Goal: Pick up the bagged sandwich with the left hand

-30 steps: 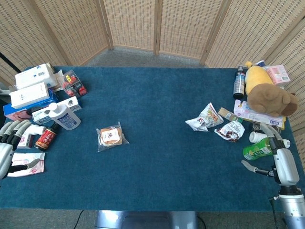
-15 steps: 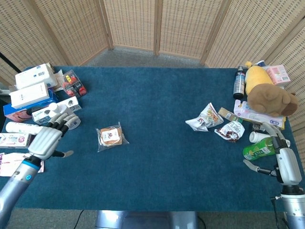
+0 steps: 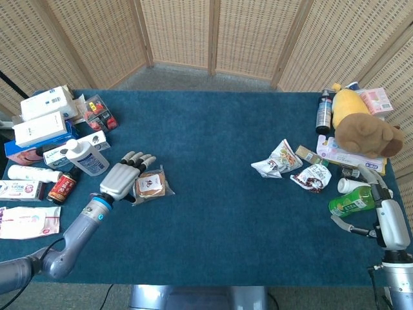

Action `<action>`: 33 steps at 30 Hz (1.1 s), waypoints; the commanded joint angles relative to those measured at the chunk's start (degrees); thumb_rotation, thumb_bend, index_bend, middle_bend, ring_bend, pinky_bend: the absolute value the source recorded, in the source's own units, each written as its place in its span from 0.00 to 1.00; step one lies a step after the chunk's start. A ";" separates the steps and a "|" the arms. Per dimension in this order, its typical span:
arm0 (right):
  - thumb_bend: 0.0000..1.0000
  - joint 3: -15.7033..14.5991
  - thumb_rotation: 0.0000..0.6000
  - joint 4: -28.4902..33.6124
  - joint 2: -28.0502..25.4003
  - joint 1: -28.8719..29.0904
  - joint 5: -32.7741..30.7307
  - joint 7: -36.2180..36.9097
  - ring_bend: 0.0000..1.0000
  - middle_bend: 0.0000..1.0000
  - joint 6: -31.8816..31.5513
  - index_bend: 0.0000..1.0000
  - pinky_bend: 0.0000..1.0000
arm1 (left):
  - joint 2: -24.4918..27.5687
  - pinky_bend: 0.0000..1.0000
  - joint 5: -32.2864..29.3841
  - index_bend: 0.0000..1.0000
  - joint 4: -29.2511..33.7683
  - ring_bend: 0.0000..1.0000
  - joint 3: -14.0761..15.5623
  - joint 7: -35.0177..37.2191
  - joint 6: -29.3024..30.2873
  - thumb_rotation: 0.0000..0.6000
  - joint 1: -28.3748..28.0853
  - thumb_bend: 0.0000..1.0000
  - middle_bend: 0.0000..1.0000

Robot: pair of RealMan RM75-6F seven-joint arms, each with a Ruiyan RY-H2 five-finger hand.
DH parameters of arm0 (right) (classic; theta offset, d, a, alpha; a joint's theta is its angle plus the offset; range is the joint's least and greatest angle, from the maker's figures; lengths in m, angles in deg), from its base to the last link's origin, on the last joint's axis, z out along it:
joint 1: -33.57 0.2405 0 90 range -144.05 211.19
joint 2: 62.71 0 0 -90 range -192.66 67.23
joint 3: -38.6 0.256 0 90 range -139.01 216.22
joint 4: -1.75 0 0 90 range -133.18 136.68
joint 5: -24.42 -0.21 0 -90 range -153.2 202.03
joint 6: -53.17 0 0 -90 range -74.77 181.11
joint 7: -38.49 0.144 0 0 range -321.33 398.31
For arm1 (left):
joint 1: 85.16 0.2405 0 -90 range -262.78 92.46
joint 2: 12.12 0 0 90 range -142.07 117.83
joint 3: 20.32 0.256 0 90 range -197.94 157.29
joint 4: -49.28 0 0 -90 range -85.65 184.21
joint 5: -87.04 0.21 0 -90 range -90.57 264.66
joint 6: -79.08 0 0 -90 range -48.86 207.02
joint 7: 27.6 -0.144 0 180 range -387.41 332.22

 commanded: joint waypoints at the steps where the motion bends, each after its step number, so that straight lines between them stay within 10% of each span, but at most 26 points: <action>1: 0.00 -0.03 1.00 0.08 -0.10 0.00 0.11 0.19 0.00 0.00 0.04 0.00 0.00 | -2.58 0.00 -2.31 0.00 -1.12 0.00 0.55 -2.94 -0.50 1.00 -1.96 0.00 0.00; 9: 0.00 0.19 1.00 0.18 -0.45 -0.10 -0.21 1.38 0.00 0.00 -0.07 0.00 0.00 | -7.11 0.01 -8.34 0.00 -5.10 0.00 0.95 -8.12 -0.16 1.00 -5.24 0.00 0.00; 13: 0.00 0.33 1.00 0.02 -0.58 -0.09 -0.49 1.92 0.00 0.00 0.08 0.00 0.00 | -8.75 0.31 -11.36 0.15 -6.38 0.05 1.59 -10.91 0.74 1.00 -6.30 0.00 0.04; 21: 0.00 0.07 1.00 0.23 -0.62 -0.13 -0.16 2.44 0.00 0.00 0.25 0.00 0.00 | -12.12 0.91 -11.63 0.77 -7.71 0.70 2.04 -14.59 7.15 1.00 -6.95 0.00 0.72; 33: 0.00 -0.01 1.00 0.74 -0.57 -0.16 0.25 1.92 0.00 0.00 0.06 0.00 0.00 | -1.10 0.93 -3.72 0.86 9.37 0.81 -9.42 -10.35 16.70 1.00 -8.12 0.00 0.83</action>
